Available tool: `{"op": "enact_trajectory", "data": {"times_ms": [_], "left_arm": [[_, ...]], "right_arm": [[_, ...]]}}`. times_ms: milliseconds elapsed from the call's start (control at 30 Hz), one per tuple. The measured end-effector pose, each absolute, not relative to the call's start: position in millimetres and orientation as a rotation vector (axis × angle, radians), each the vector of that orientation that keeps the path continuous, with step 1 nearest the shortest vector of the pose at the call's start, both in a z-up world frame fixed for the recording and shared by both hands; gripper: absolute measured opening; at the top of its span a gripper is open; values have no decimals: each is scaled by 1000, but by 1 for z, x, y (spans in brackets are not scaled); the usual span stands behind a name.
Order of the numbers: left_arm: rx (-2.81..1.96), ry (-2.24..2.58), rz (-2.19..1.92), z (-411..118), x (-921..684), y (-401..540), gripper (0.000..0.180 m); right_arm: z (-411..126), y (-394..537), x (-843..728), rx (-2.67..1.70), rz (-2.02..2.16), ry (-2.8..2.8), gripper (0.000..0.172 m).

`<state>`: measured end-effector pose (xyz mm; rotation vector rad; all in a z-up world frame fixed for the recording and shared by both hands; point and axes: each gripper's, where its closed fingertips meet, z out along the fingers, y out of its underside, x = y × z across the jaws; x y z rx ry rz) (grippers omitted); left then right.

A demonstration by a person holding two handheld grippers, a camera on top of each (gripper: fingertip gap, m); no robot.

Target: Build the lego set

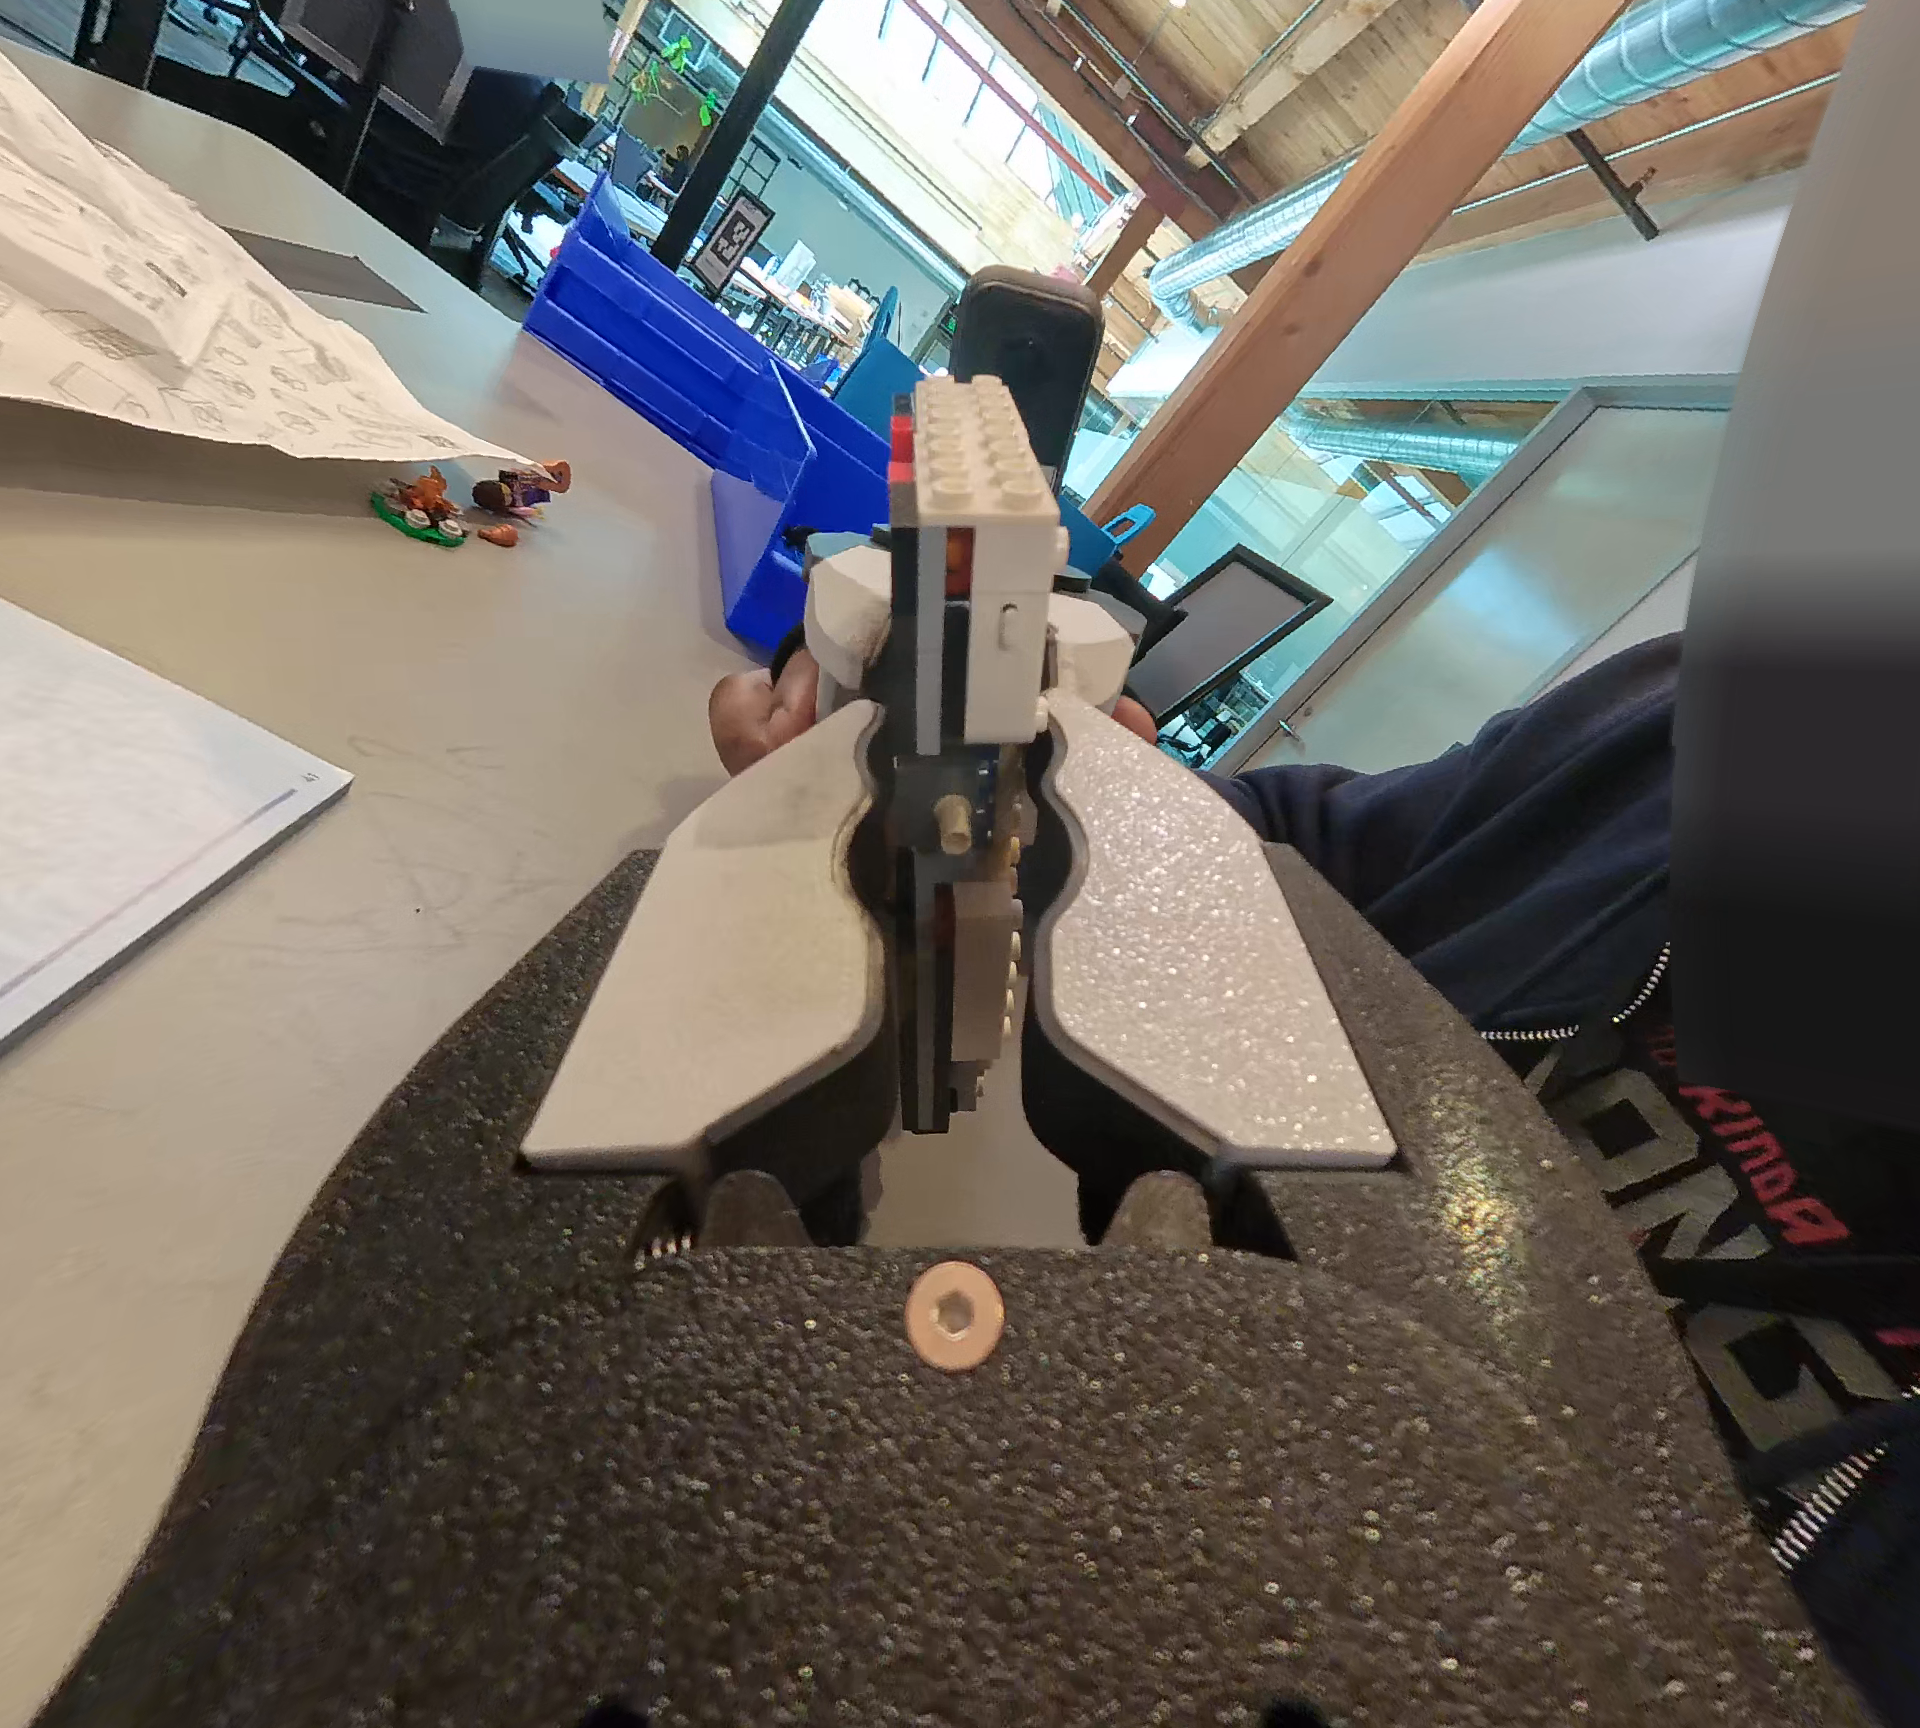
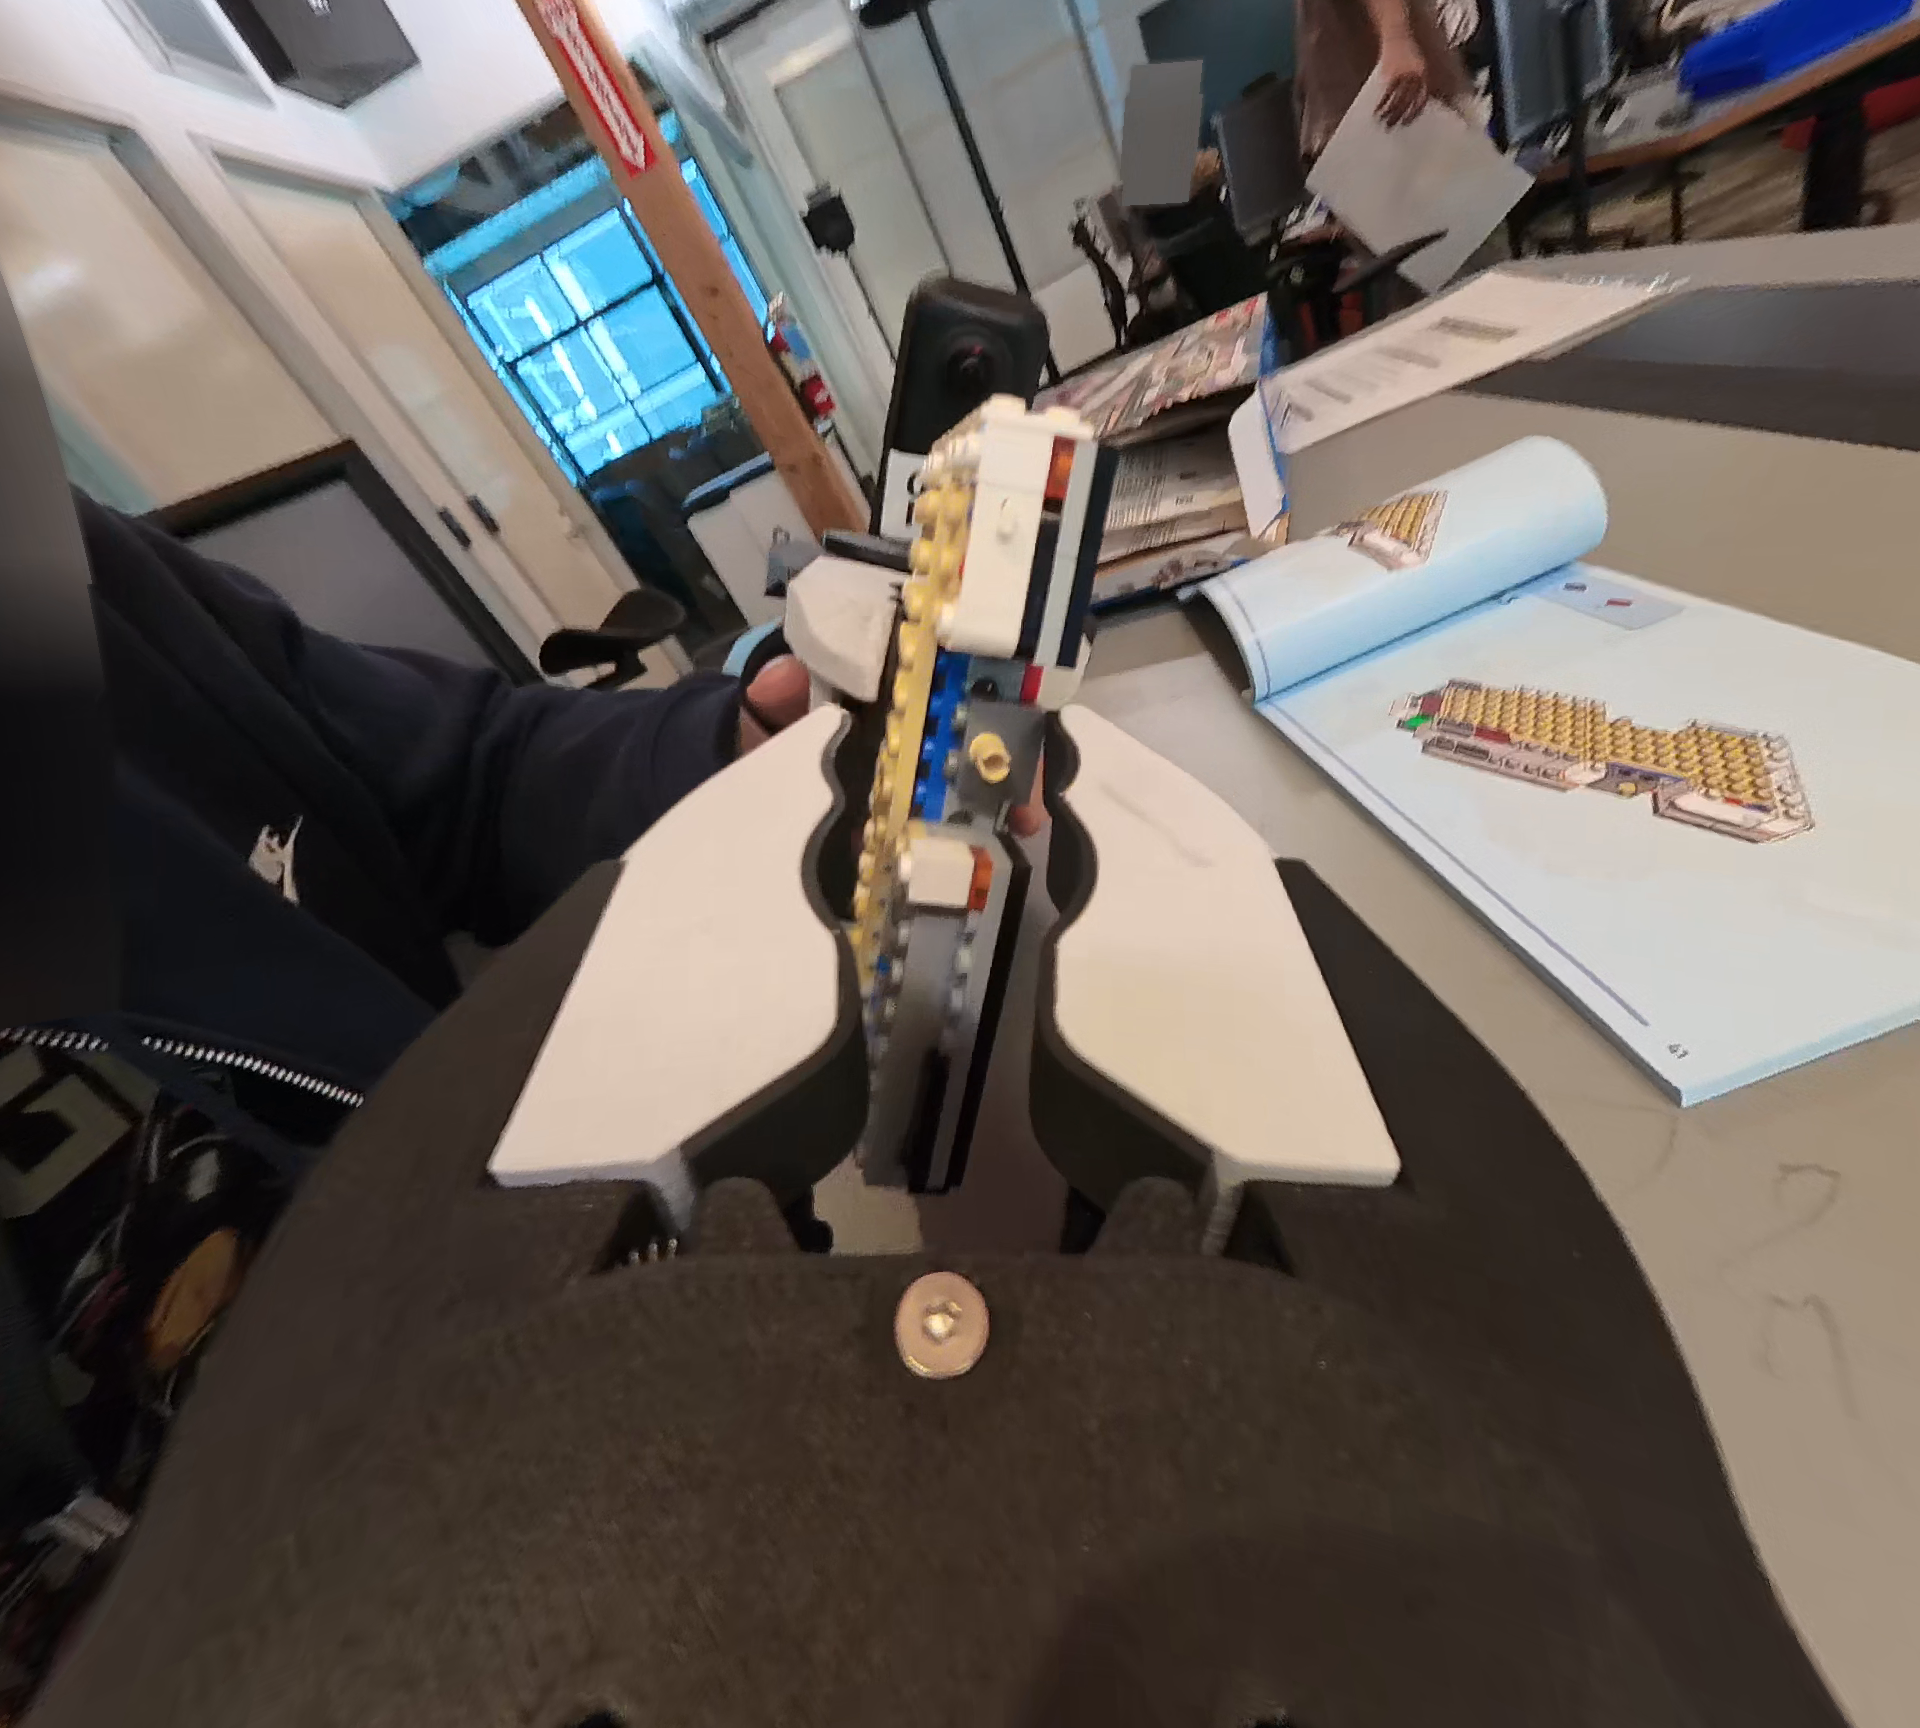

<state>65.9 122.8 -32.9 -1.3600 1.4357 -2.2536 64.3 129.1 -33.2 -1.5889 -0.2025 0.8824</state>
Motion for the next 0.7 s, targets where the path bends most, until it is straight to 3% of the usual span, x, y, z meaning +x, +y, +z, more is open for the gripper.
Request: {"op": "enact_trajectory", "data": {"times_ms": [700], "left_arm": [[-1069,1469,-2266,-19,54,115,24]], "right_arm": [[-29,121,49,-1585,805,-340,23]]}}
